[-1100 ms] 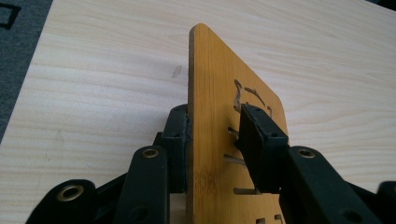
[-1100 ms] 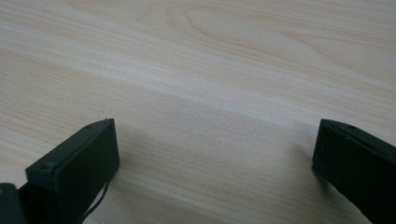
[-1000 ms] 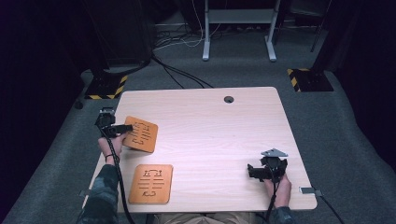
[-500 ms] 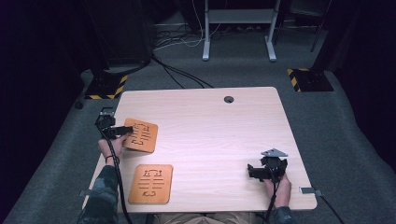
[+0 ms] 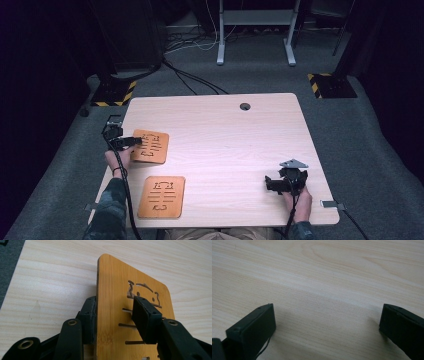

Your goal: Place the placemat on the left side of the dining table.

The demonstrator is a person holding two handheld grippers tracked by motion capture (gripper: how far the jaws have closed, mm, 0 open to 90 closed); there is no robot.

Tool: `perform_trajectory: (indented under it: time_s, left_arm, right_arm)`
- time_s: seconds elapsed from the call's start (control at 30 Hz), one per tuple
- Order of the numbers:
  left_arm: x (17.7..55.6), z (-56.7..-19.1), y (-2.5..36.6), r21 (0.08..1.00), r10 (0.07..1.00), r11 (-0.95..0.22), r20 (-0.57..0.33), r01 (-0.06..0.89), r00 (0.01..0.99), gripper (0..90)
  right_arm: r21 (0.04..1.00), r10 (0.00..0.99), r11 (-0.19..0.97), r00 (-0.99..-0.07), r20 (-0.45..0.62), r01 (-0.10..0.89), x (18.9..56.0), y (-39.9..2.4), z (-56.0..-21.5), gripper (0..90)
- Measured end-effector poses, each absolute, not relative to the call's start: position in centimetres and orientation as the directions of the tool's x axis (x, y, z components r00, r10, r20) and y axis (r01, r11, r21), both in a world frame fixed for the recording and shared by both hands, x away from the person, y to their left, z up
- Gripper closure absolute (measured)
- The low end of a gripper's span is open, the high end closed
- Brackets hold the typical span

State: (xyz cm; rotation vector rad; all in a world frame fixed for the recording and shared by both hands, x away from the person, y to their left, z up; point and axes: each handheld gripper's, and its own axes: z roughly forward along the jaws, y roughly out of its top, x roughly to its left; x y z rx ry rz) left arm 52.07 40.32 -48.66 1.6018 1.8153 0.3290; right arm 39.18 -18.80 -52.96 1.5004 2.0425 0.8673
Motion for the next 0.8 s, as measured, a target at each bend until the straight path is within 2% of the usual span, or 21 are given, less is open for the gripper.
perform_trajectory:
  time_s: [0.17,0.27,0.4,0.53,0.8]
  left_arm:
    - [52.2,-49.0,40.4,0.592,0.942,0.231,-0.336,0.772,-0.024,55.0]
    - [52.3,-49.2,40.4,0.575,0.952,0.206,-0.305,0.792,-0.026,56.2]
    - [52.4,-49.6,40.6,0.578,0.947,0.226,-0.318,0.784,-0.039,53.0]
    - [52.4,-49.8,40.4,0.576,0.949,0.234,-0.311,0.783,-0.056,45.7]
    - [52.1,-48.9,39.6,0.59,0.969,0.15,-0.247,0.794,0.0,26.8]
  right_arm:
    - [0.718,0.954,0.207,-0.3,0.003,0.665,39.2,-18.8,-53.0,0.0]
    - [0.718,0.954,0.207,-0.3,0.003,0.665,39.2,-18.8,-53.0,0.0]
    - [0.718,0.954,0.206,-0.3,0.003,0.665,39.2,-18.8,-53.0,0.0]
    - [0.718,0.954,0.207,-0.301,0.004,0.665,39.2,-18.8,-53.0,0.0]
    - [0.718,0.954,0.205,-0.3,0.005,0.665,39.2,-18.8,-53.0,0.0]
